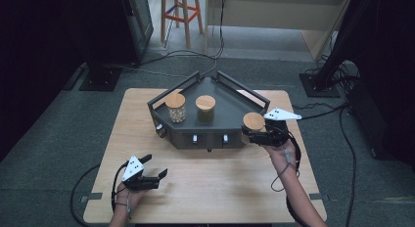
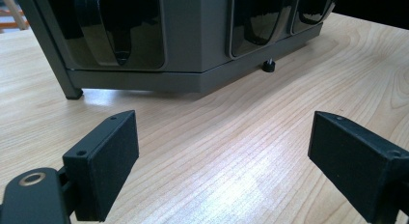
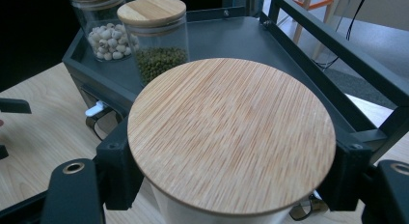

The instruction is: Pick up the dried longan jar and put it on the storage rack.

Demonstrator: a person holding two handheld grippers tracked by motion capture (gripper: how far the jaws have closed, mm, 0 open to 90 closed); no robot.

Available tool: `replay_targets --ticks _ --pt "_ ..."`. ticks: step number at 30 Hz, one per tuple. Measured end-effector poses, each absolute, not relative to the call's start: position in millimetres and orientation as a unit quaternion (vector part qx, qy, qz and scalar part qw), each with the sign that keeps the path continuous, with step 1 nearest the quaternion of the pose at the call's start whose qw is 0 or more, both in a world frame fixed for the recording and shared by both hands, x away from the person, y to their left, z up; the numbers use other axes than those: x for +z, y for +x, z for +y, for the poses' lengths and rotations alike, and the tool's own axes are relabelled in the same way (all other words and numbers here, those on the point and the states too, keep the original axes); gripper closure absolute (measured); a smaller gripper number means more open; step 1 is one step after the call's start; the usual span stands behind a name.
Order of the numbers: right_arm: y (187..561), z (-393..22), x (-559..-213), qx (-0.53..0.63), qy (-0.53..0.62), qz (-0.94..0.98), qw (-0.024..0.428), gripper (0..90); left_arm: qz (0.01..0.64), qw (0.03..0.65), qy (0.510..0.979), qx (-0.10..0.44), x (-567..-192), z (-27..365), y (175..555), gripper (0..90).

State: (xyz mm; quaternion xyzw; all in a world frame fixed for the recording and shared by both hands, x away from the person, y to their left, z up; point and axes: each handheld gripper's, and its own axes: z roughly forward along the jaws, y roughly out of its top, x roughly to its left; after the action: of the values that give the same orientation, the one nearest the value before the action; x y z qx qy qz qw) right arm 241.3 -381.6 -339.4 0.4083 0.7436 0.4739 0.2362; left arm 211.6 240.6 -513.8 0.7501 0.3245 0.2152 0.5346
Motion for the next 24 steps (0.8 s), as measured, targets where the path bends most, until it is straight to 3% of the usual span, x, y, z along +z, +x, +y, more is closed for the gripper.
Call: replay_targets --ticks 24 --pt "259.3 -375.3 -329.3 0.479 0.404 0.740 0.246 25.2 0.325 0.536 0.748 0.216 -513.8 241.5 211.4 10.5"
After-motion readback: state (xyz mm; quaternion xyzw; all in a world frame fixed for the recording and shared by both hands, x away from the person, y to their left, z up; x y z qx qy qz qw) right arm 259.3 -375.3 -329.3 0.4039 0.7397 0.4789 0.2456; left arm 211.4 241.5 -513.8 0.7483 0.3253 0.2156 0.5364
